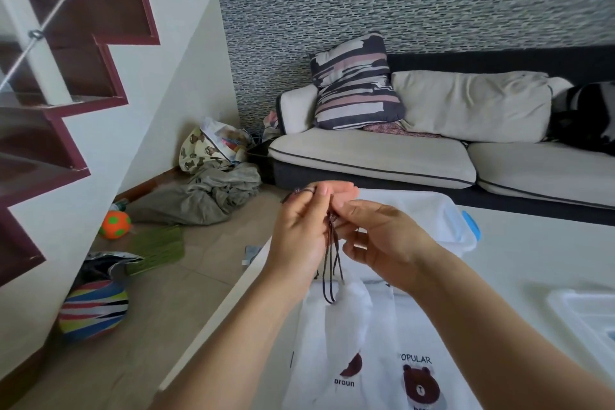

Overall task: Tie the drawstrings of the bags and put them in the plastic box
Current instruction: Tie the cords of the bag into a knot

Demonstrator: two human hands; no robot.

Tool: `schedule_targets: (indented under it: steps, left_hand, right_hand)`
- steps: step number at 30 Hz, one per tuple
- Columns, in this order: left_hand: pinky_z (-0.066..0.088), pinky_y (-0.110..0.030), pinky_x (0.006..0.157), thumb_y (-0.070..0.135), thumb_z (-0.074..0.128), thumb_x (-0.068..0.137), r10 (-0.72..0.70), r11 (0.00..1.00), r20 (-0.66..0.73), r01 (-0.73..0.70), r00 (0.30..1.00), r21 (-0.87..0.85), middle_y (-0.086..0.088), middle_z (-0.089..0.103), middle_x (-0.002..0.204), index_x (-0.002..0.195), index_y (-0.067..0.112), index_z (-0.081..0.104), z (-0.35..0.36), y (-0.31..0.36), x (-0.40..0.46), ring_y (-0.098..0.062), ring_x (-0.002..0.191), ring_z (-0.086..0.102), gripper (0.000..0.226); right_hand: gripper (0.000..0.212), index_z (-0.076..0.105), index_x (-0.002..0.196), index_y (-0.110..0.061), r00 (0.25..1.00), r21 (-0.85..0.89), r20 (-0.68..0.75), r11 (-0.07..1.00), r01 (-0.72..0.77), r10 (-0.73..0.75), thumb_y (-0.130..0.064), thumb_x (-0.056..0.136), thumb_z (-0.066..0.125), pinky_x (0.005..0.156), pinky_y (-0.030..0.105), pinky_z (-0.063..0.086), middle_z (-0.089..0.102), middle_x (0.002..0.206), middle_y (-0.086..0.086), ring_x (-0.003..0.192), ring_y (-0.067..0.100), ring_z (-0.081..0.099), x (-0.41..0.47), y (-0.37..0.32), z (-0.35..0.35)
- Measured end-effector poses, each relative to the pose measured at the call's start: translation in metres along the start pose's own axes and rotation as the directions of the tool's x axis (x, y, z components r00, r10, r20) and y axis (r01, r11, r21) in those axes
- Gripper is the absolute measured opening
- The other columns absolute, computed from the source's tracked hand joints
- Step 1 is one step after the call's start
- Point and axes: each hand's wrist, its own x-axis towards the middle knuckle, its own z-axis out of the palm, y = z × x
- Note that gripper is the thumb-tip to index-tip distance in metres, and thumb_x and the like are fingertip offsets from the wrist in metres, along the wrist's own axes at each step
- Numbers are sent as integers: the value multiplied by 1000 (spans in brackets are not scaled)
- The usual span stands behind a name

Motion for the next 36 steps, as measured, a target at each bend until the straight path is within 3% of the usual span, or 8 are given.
schedule_targets:
  steps: [4, 7, 11, 18, 24, 27, 33, 36]
  left_hand:
    - [58, -41, 88, 33, 34, 108, -132, 990, -128, 125, 983, -66, -4, 74, 116, 95, 10, 64, -8, 6, 5, -28, 101, 73, 41]
    - [52, -42, 95, 32, 29, 110, -311, 891, -252, 188, 916, -413, -9, 71, 75, 73, 17, 43, -26, 14, 16, -24, 89, 74, 43]
    - [32, -21, 44, 25, 28, 109, -410, 793, -334, 150, 849, -590, 5, 22, 51, 62, 21, 31, -55, 18, 22, -11, 41, 24, 48]
    - [8, -13, 40, 20, 39, 105, -146, 989, -446, 146, 883, -34, 8, 18, 44, 62, 25, 26, -73, 17, 30, -7, 34, 12, 45]
    - [9, -15, 40, 22, 38, 107, -186, 979, -337, 205, 923, 19, 9, 21, 41, 62, 20, 31, -53, 0, 21, -7, 34, 14, 46]
    - [10, -16, 39, 24, 38, 108, -184, 982, -367, 190, 912, -19, 8, 22, 43, 62, 20, 34, -59, -1, 23, -7, 35, 15, 46]
    - [43, -29, 61, 38, 63, 95, -193, 778, -501, 443, 843, 446, 1, 53, 75, 90, 20, 52, -65, -1, 13, -22, 72, 55, 22]
    - [41, -38, 109, 51, 77, 79, -317, 506, -515, 601, 797, 618, -11, 38, 152, 154, 6, 19, -76, -13, 8, -25, 137, 40, 106]
  right_hand:
    - [14, 71, 85, -16, 996, 170, -81, 984, 44, -31, -28, 91, 68, 86, 28, 48, 74, 89, -1, 92, 14, 65, 6, -5, -9]
    - [21, 67, 84, -14, 997, 438, -70, 897, 55, -27, -30, 96, 60, 97, 36, 53, 76, 94, 0, 97, 18, 72, 6, -13, -18]
    - [35, 60, 72, -6, 993, 725, -109, 680, 107, -40, -18, 103, 50, 58, 30, 61, 45, 52, -3, 44, 9, 52, 9, -23, -35]
    - [33, 44, 69, -14, 962, -95, -197, 980, 173, -189, -12, 100, 57, 39, 20, 27, 26, 55, -2, 46, 12, 22, 12, -21, -68]
    - [30, 75, 85, -29, 996, -871, 68, 484, 87, -57, -59, 79, 73, 56, 12, 39, 63, 70, -16, 57, 0, 53, 1, -13, -38]
    - [39, 69, 61, -30, 982, -954, 170, 263, 143, 85, -67, 73, 74, 66, 21, 40, 60, 70, -13, 62, 5, 52, 5, -2, -28]
    - [42, 64, 75, 1, 975, -878, 220, 438, 192, 13, -38, 83, 79, 61, 27, 32, 45, 65, 1, 62, 15, 37, 13, -4, -31]
    - [24, 75, 74, -12, 971, -859, 236, 460, 223, -30, -32, 87, 76, 62, 24, 35, 57, 64, -5, 59, 11, 41, 18, -1, -28]
